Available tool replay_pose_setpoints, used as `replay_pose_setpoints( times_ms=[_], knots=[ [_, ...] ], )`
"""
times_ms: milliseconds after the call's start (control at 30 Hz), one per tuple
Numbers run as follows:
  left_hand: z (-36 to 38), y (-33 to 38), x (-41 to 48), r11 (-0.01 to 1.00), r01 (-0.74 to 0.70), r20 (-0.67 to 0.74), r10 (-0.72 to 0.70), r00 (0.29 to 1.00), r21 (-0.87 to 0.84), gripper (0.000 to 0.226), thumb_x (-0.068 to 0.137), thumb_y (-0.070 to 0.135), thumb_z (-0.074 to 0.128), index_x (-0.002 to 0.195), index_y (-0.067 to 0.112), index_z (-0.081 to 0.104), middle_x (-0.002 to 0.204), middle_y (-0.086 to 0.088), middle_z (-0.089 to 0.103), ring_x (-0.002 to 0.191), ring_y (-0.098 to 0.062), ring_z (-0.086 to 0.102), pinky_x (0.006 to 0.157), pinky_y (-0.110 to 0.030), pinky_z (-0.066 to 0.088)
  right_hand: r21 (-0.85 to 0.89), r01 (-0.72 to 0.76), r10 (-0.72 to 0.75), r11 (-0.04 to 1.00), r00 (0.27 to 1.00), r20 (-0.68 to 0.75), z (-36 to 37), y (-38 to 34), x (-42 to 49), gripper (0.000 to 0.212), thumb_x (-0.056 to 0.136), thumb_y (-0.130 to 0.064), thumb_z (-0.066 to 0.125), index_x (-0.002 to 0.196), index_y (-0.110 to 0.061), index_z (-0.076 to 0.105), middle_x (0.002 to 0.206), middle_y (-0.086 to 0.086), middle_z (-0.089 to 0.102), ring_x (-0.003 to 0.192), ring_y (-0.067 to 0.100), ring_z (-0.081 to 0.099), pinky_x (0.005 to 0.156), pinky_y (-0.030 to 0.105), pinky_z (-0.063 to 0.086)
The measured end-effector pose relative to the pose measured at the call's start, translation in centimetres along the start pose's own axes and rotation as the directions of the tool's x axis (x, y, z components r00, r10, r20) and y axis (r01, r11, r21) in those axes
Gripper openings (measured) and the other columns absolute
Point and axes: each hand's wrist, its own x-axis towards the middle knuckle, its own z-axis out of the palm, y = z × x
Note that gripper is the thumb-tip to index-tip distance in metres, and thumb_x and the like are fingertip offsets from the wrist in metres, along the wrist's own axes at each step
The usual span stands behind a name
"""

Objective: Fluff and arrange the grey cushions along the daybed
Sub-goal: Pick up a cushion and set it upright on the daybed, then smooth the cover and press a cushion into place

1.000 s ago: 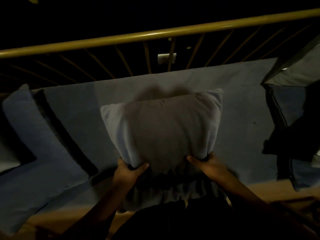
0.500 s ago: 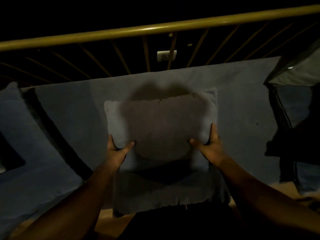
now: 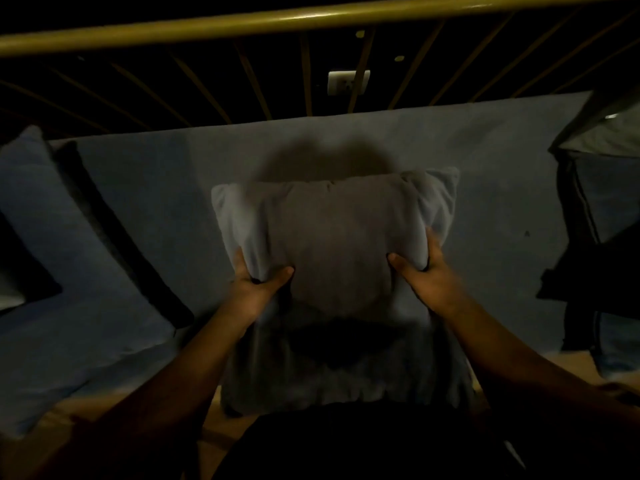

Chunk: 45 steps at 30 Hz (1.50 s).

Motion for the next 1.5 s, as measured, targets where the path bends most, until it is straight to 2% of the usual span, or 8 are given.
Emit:
replay_pose_setpoints(
  times_ms=[100, 200, 267, 533, 933, 1133, 1267, 1500],
  knots=[
    [0.6, -0.3, -0.7, 0.929, 0.107, -0.021, -0.106, 0.994, 0.355, 0.115, 0.06, 0.065, 0.072, 0.146, 0.043, -0.002, 0.159, -0.013, 0.002, 0.142, -0.041, 0.017, 0.114, -0.051, 0.027, -0.201, 0.053, -0.07, 0.978, 0.994, -0.081, 1.2, 0.1, -0.5, 0.1, 0.07, -0.078, 0.053, 0.149, -0.039, 0.005, 0.158, 0.019, 0.011, 0.141, 0.044, 0.02, 0.114, 0.056, 0.024],
    [1.1, 0.1, -1.1, 0.725, -0.267, 0.091, 0.273, 0.958, 0.635, 0.09, 0.071, 0.069, 0.053, 0.144, 0.048, 0.005, 0.16, -0.01, 0.0, 0.143, -0.043, 0.008, 0.111, -0.061, 0.025, -0.384, 0.321, -0.359, 0.866, 0.933, -0.027, 2.7, -1.3, -1.2, 0.089, 0.072, -0.074, 0.047, 0.148, -0.038, 0.018, 0.159, 0.011, 0.012, 0.143, 0.04, 0.015, 0.112, 0.058, 0.024],
    [1.5, 0.3, -1.2, 0.638, -0.335, 0.225, 0.249, 0.942, 0.694, 0.088, 0.072, 0.069, 0.05, 0.143, 0.05, 0.003, 0.161, -0.004, 0.0, 0.145, -0.04, 0.003, 0.113, -0.06, 0.02, -0.456, 0.294, -0.286, 0.84, 0.954, 0.09, 3.4, -1.8, -1.6, 0.087, 0.076, -0.07, 0.053, 0.145, -0.049, 0.005, 0.162, -0.001, -0.001, 0.146, 0.036, 0.0, 0.113, 0.061, 0.017],
    [4.7, 8.4, -4.0, 0.754, -0.386, 0.272, 0.28, 0.921, 0.532, 0.074, 0.078, 0.035, 0.069, 0.14, 0.013, 0.035, 0.143, -0.017, 0.041, 0.128, -0.035, 0.045, 0.108, -0.044, 0.038, -0.244, 0.311, -0.307, 0.918, 0.95, 0.054, -2.6, -3.7, -3.1, 0.073, 0.079, -0.05, 0.06, 0.142, -0.019, 0.038, 0.148, 0.013, 0.038, 0.128, 0.036, 0.045, 0.11, 0.046, 0.035],
    [24.5, 26.1, -17.4, 0.497, -0.793, 0.517, 0.603, 0.607, 0.352, 0.062, 0.085, 0.031, 0.064, 0.139, 0.017, 0.037, 0.144, -0.008, 0.044, 0.13, -0.024, 0.043, 0.098, -0.02, 0.03, -0.158, 0.474, -0.481, 0.867, 0.709, -0.515, -24.8, 2.2, -10.2, 0.03, 0.085, -0.012, 0.065, 0.112, 0.001, 0.063, 0.11, 0.022, 0.065, 0.102, 0.035, 0.06, 0.088, 0.025, 0.04],
    [35.0, 29.3, -22.4, 0.339, -0.87, 0.654, 0.573, 0.493, 0.359, 0.057, 0.089, 0.029, 0.058, 0.14, 0.016, 0.037, 0.145, -0.009, 0.041, 0.133, -0.024, 0.039, 0.1, -0.02, 0.027, 0.003, 0.443, -0.343, 0.897, 0.699, -0.628, -31.9, 9.8, -9.9, 0.035, 0.083, -0.031, 0.056, 0.112, -0.013, 0.062, 0.115, 0.012, 0.063, 0.106, 0.03, 0.059, 0.088, 0.027, 0.04],
    [40.6, 30.8, -23.8, 0.431, -0.85, 0.673, 0.534, 0.512, 0.304, 0.078, 0.085, 0.036, 0.062, 0.148, 0.018, 0.019, 0.153, -0.005, 0.03, 0.14, -0.021, 0.03, 0.107, -0.026, 0.026, 0.045, 0.329, -0.194, 0.943, 0.655, -0.73, -34.9, 14.5, -9.1, 0.05, 0.076, -0.039, 0.05, 0.12, -0.018, 0.06, 0.133, 0.014, 0.054, 0.125, 0.036, 0.047, 0.106, 0.05, 0.034],
    [51.4, 30.7, -24.4, 0.883, -0.427, 0.559, 0.257, 0.788, 0.195, 0.128, 0.063, 0.051, 0.078, 0.148, 0.017, -0.012, 0.153, 0.0, 0.03, 0.135, -0.021, 0.038, 0.111, -0.035, 0.032, 0.297, 0.203, 0.086, 0.933, 0.675, -0.733, -41.4, 23.8, -6.7, 0.061, 0.091, -0.041, 0.054, 0.144, -0.02, 0.033, 0.157, 0.012, 0.022, 0.144, 0.03, 0.02, 0.117, 0.046, 0.021]
  ],
)
